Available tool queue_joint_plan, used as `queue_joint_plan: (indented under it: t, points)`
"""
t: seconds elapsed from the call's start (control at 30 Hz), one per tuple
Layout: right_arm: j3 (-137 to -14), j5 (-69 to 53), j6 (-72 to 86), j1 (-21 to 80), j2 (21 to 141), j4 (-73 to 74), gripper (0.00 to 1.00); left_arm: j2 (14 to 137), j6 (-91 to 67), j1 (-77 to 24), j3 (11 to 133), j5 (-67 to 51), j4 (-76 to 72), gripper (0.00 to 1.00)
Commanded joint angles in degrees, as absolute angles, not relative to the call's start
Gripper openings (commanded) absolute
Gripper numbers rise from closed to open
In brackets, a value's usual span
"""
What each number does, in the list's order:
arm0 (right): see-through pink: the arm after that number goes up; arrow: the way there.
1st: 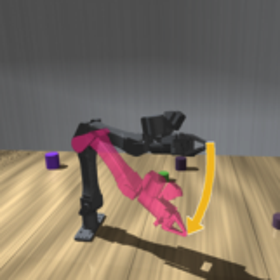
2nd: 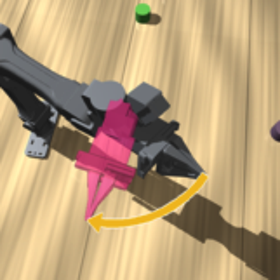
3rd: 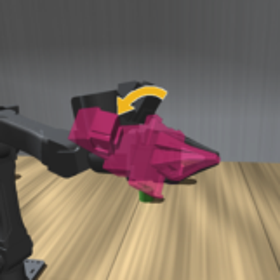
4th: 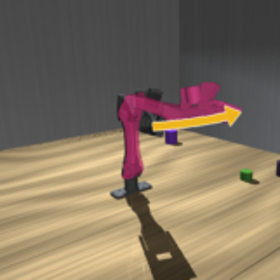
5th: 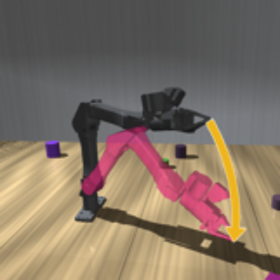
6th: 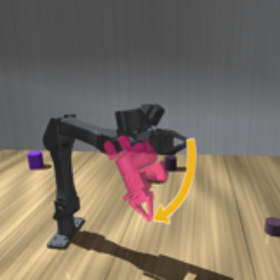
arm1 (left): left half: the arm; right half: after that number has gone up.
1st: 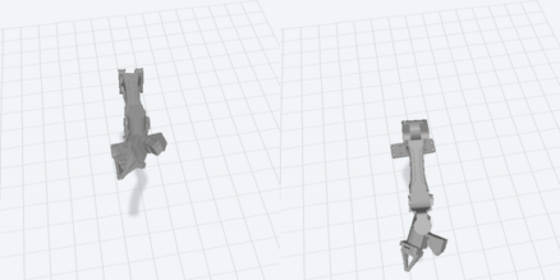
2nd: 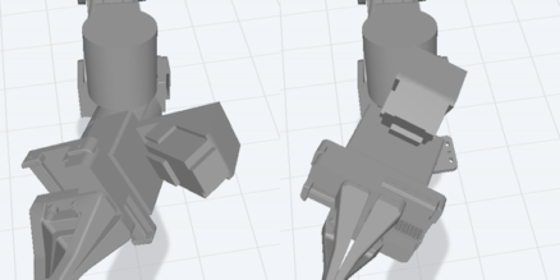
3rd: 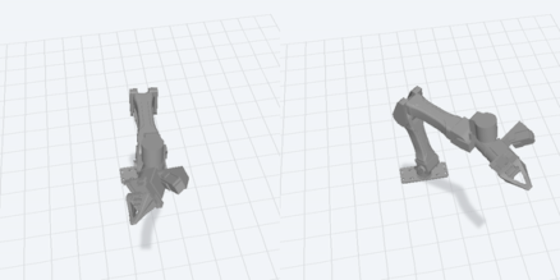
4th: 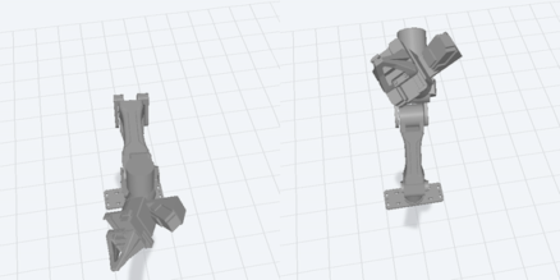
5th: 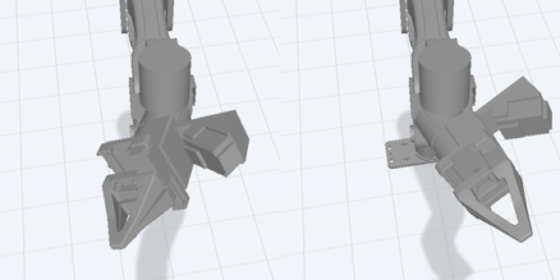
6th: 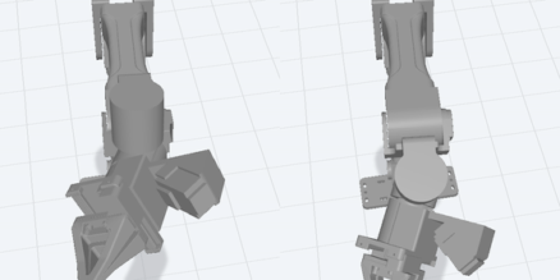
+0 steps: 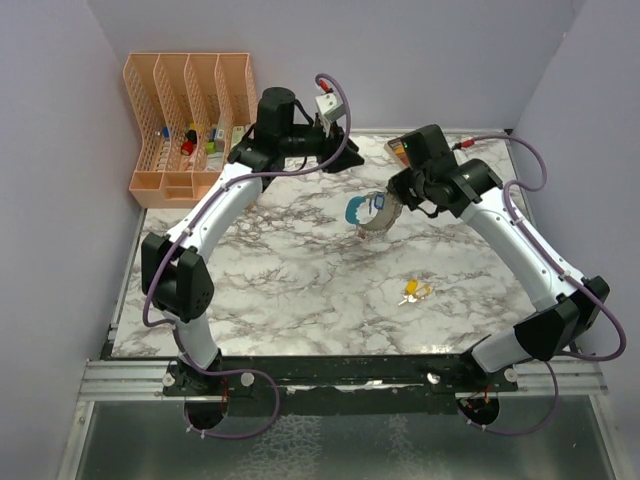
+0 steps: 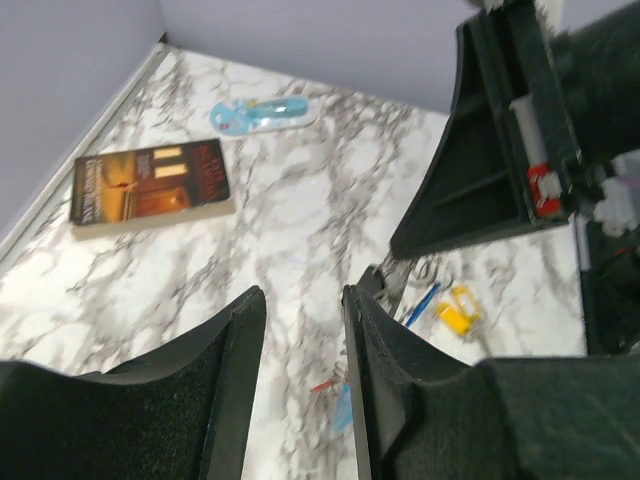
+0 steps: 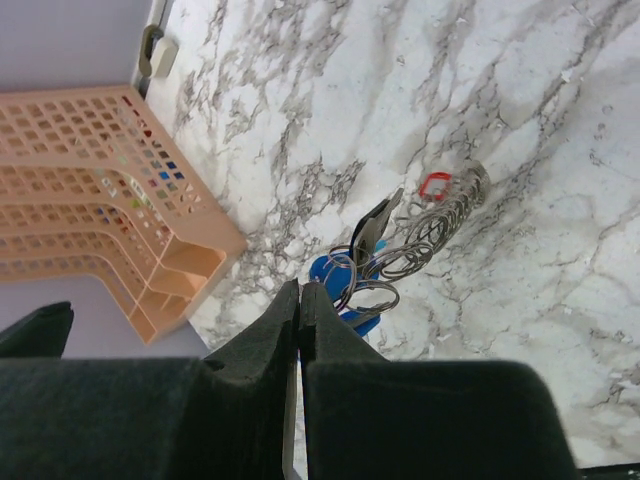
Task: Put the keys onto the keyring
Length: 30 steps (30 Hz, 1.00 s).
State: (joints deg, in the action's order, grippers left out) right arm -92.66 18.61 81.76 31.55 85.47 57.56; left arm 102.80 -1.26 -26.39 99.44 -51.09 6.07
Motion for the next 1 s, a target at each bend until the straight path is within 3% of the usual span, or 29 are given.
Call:
queue_joint_plan:
  t: [0.0,0.17,0.53,0.97]
  points:
    - [-94.46,23.36,93.44,31.64,85.79,63.21,0.01,98.89,14.15,-25.79,96.23,-45.86,17.41,0.40]
    - [-94.84,25.05,100.60,31.47,86.79,65.10,0.01,99.00,9.09,-25.98,91.59,-49.33,11.32,0.39]
    - [-109.96,22.38,99.11,31.11,100.50,67.73,0.01,100.32,17.18,-30.06,95.79,-49.94,5.63,0.42]
    - [-109.49,23.12,97.51,31.11,98.96,65.71,0.01,102.63,16.97,-32.52,95.28,-43.10,6.83,0.41]
